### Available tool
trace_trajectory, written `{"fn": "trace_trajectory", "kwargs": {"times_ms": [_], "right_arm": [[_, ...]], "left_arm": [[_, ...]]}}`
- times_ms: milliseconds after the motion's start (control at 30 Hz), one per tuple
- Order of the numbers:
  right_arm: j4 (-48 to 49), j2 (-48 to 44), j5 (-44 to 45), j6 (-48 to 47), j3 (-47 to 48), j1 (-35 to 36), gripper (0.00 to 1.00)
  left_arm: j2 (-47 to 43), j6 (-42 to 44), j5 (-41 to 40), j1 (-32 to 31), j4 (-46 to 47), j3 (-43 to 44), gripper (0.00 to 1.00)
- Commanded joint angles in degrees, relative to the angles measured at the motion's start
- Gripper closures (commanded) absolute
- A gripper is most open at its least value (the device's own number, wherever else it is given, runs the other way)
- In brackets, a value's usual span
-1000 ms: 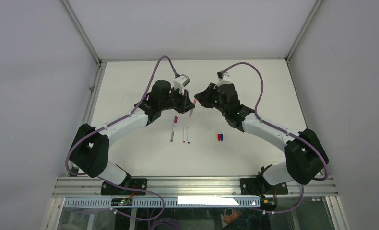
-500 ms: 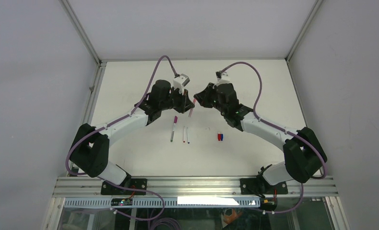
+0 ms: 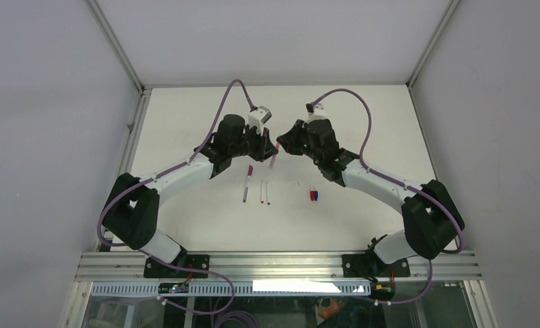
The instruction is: Insert the pens into the pen caps
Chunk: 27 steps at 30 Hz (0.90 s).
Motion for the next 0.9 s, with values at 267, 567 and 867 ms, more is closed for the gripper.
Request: {"fn": "trace_trajectory", "kwargs": {"times_ms": [267, 567, 867], "right_arm": [[-16.77, 1.29, -9.81, -3.44, 2.96, -0.51, 1.00], [-19.37, -0.39, -10.17, -6.47, 2.91, -5.99, 1.00], [-25.58, 4.26, -5.76, -8.79, 5.56, -6.99, 1.00]], "left_arm": [[-5.19, 0.21, -3.17, 1.41, 16.96, 3.10, 0.86], [-9.54, -0.46, -5.98, 1.46, 12.18, -2.99, 0.59], [-12.74, 0.26, -13.55, 1.68, -1.50, -4.77, 0.58]]}}
